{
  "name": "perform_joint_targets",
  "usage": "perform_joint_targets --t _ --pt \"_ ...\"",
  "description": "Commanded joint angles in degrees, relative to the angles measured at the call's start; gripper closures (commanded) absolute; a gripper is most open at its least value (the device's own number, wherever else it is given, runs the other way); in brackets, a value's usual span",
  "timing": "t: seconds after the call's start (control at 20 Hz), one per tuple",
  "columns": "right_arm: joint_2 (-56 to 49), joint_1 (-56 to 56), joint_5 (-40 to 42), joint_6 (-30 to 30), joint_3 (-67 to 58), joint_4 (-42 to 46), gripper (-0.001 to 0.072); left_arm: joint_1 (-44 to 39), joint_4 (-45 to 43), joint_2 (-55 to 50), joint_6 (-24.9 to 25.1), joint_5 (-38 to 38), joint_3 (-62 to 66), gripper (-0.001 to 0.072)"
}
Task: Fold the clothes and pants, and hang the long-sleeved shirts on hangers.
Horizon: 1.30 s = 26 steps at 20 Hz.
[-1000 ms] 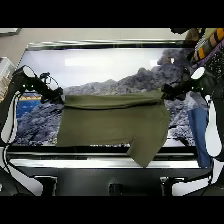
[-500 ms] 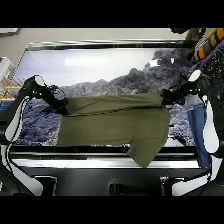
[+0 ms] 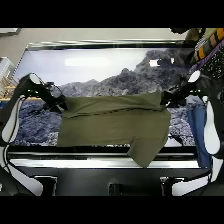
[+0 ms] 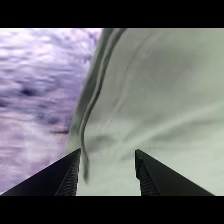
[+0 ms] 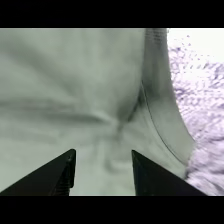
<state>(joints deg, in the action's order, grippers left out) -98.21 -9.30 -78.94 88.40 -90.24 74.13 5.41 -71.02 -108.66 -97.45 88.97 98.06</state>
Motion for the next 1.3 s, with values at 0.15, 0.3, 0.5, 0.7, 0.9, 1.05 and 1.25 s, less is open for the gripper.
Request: perform_joint_targets --t 0.15,0.3,0.5,0.7,0.9,1.05,1.25 --pt "13.9 -14.1 -4.7 -7.7 11.4 -12.6 0.0284 7.4 -5.8 15.5 4.1 0.4 -4.6 0.0307" --pt "22.4 -19.6 -2.6 -6.9 28.7 -12.9 0.0285 11.5 -4.9 26.2 4.1 -3.5 -18.1 0.0307" --pt "28.5 -19.7 0.1 -6.7 47.8 -15.6 0.0285 15.3 3.8 37.5 4.4 -7.7 -35.4 0.0307" --pt "29.0 -19.7 3.4 -10.9 56.8 -16.7 0.0288 15.6 9.8 42.1 7.2 -8.0 -44.1 0.0307" --pt "29.0 -19.7 4.2 -13.3 60.2 -16.7 0.0293 15.6 10.7 42.4 7.5 -8.0 -45.8 0.0307" --pt "29.0 -19.7 3.9 -13.3 62.2 -16.9 0.0295 15.6 10.7 42.4 7.5 -8.0 -45.8 0.0307" --pt "29.0 -19.7 5.2 -13.2 62.8 -18.8 0.0297 15.6 10.7 42.3 7.5 -8.1 -45.8 0.0307"
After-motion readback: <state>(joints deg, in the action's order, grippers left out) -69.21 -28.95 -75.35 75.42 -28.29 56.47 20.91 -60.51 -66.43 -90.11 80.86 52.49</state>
